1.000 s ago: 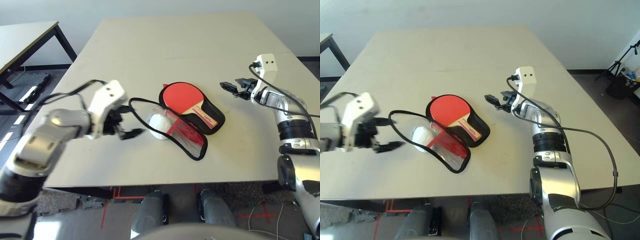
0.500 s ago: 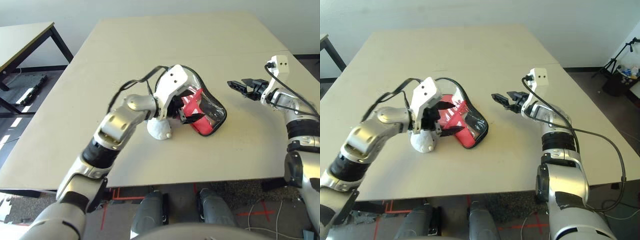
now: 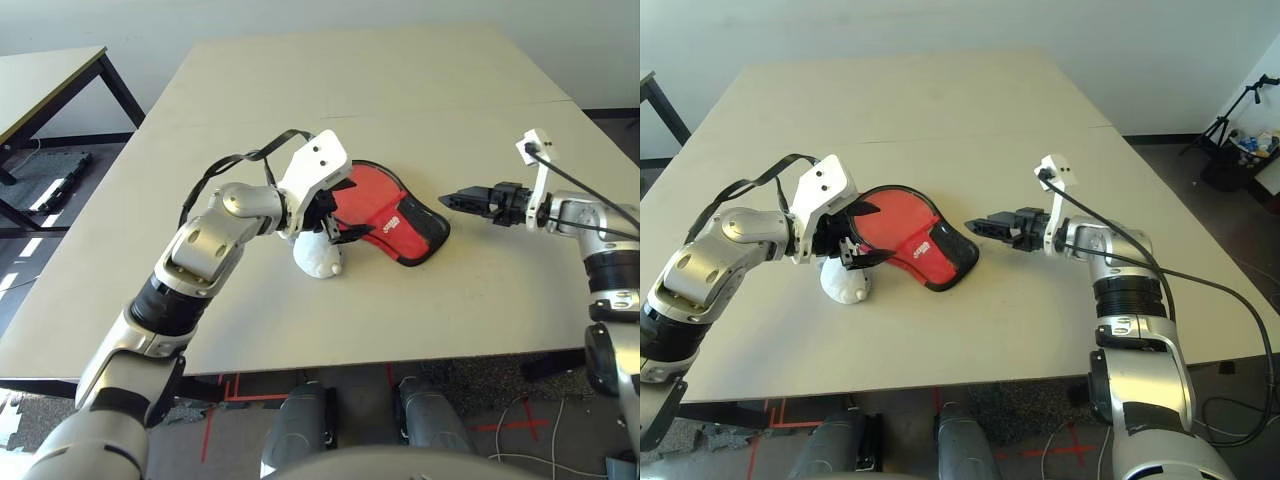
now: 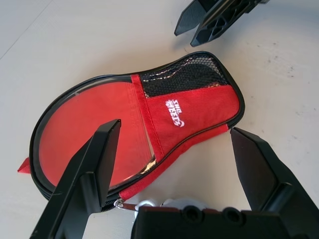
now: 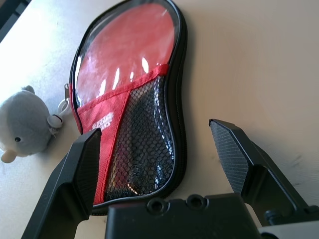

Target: Store the ping-pong paddle in its case and zip it.

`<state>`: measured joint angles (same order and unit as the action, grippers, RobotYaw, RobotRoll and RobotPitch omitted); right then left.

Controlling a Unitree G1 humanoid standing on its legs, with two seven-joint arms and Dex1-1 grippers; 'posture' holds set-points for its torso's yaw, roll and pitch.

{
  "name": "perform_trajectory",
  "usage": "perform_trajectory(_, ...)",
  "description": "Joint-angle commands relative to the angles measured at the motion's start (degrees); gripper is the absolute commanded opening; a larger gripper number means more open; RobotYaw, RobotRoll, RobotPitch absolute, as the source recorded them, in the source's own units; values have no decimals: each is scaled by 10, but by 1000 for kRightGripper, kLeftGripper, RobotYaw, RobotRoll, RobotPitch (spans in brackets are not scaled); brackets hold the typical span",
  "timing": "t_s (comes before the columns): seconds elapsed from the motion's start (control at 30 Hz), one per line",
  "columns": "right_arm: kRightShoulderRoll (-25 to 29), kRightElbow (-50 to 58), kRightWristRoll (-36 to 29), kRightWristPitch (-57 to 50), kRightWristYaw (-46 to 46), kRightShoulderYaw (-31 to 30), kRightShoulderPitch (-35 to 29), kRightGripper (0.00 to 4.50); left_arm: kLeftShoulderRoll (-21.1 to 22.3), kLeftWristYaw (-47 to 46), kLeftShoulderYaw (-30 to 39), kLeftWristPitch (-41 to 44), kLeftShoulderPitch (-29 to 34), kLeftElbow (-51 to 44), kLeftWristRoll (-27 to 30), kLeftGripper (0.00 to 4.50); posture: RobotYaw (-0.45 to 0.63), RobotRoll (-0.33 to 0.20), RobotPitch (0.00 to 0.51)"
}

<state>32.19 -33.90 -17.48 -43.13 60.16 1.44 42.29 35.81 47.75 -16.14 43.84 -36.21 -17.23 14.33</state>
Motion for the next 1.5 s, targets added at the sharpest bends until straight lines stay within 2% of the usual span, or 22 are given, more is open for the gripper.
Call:
perform_trajectory(0.03, -13, -41, 15, 14, -5, -16, 17, 4464, 19, 9, 15, 15, 9, -15, 7, 4500, 52, 0, 66)
perform_trajectory(0.2, -34, -86, 27, 17, -8, -24, 37, 4464, 28, 9, 21, 19, 13, -18, 8, 4500, 59, 0, 67)
perform_trajectory(0.3, -46, -112, 33, 20, -12, -26, 47, 3940, 29, 7, 22, 21, 15, -20, 10, 4500, 63, 0, 68)
perform_trajectory(0.57, -53, -138, 42, 7, -13, -28, 52, 1499, 34, 6, 24, 24, 16, -21, 14, 4500, 64, 0, 69)
perform_trajectory(0.7, -44, -137, 30, -19, -22, -6, 46, 194, 34, 6, 23, 21, 15, -17, 14, 4500, 58, 0, 69)
perform_trajectory(0.73, -42, -135, 21, -31, -26, 7, 46, 16, 34, 6, 23, 21, 15, -16, 14, 4500, 58, 0, 69)
perform_trajectory(0.87, -28, -101, -7, -85, -31, 37, 31, 16, 34, 4, 23, 20, 17, -16, 13, 4500, 54, 0, 73)
perform_trajectory(1.23, 29, 154, -98, -245, -49, 78, -118, 16, 30, 3, 22, 11, 22, -8, 10, 4500, 38, 0, 83)
perform_trajectory(1.5, 67, 234, -141, -278, -77, 135, -191, 16, 31, 3, 25, 11, 25, -9, 12, 4500, 24, 0, 86)
